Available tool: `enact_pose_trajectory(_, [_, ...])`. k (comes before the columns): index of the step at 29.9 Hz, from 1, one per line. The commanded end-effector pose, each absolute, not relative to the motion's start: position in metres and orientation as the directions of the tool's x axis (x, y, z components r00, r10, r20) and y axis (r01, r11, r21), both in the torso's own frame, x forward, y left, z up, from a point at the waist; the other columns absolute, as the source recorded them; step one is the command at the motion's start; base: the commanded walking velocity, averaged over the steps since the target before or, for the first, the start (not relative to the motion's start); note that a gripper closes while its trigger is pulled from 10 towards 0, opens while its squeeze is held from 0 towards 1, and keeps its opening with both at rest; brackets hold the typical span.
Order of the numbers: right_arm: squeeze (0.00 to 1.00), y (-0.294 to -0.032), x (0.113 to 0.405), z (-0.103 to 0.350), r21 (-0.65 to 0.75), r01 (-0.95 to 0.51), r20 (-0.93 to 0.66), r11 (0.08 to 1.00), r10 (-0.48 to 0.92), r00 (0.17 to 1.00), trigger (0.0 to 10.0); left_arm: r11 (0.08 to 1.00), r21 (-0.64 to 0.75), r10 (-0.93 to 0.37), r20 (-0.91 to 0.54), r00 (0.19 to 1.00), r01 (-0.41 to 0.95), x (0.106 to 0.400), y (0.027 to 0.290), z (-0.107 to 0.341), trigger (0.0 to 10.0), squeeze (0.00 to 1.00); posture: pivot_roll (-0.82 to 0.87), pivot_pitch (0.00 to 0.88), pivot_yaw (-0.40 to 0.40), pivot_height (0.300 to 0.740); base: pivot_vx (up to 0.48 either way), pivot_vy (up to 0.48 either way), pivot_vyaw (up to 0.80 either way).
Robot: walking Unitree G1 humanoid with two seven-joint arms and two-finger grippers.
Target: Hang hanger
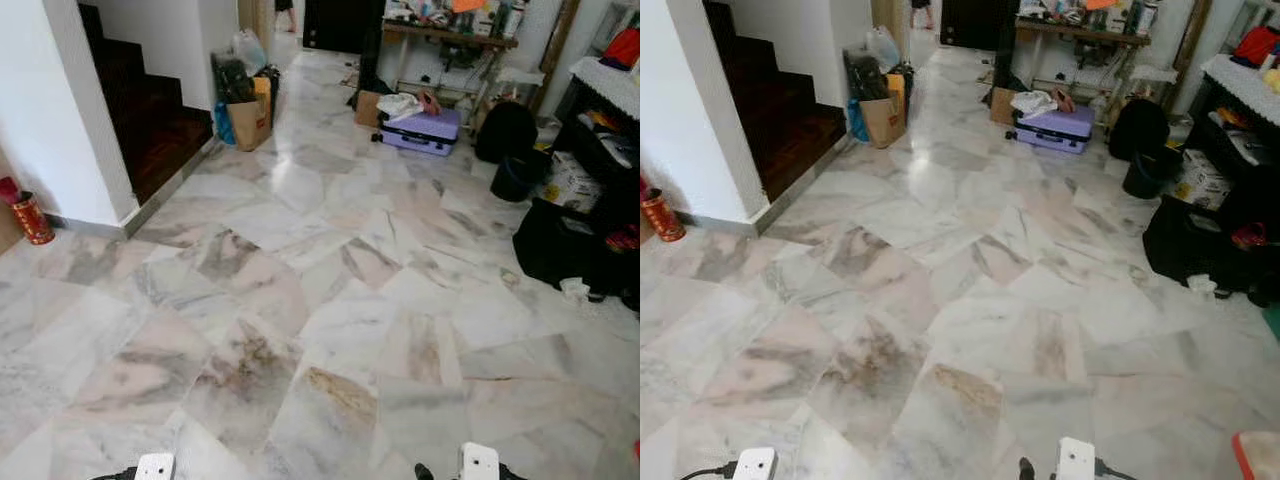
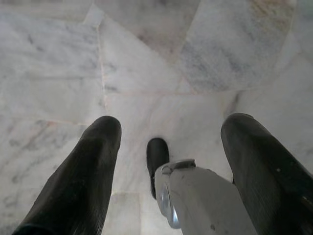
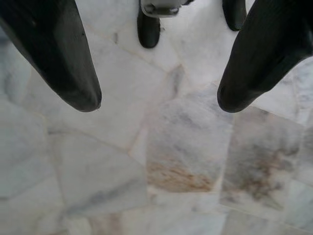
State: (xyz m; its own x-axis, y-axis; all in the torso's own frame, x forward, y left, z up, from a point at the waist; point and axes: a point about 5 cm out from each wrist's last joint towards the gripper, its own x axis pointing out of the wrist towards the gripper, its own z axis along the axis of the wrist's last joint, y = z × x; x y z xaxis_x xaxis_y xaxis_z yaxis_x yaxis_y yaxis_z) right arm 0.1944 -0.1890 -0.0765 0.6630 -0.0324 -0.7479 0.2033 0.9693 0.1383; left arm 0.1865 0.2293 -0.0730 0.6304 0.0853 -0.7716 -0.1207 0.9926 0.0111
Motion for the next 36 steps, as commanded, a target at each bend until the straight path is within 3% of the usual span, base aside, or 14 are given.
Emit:
enact_pose_trajectory(1, [0.0, -0.191, 0.191, -0.078, 0.128, 0.207, -0.761, 0.97, -0.038, 0.648, 10.0, 0.994, 0.017, 0.077, -0.782, 0.618, -0.103, 0.184, 0.226, -0.075, 10.0, 0.0, 0.16, 0.0, -0.083, 0.74, 0.0, 0.0, -0.74])
enact_pose_trajectory(36, [0.0, -0.18, 0.18, -0.086, 0.138, 0.145, -0.799, 0.98, 0.024, 0.601, 10.0, 0.998, 0.056, 0.052, -0.804, 0.592, -0.011, 0.18, 0.221, -0.079, 10.0, 0.0, 0.17, 0.0, -0.083, 0.74, 0.0, 0.0, -0.73])
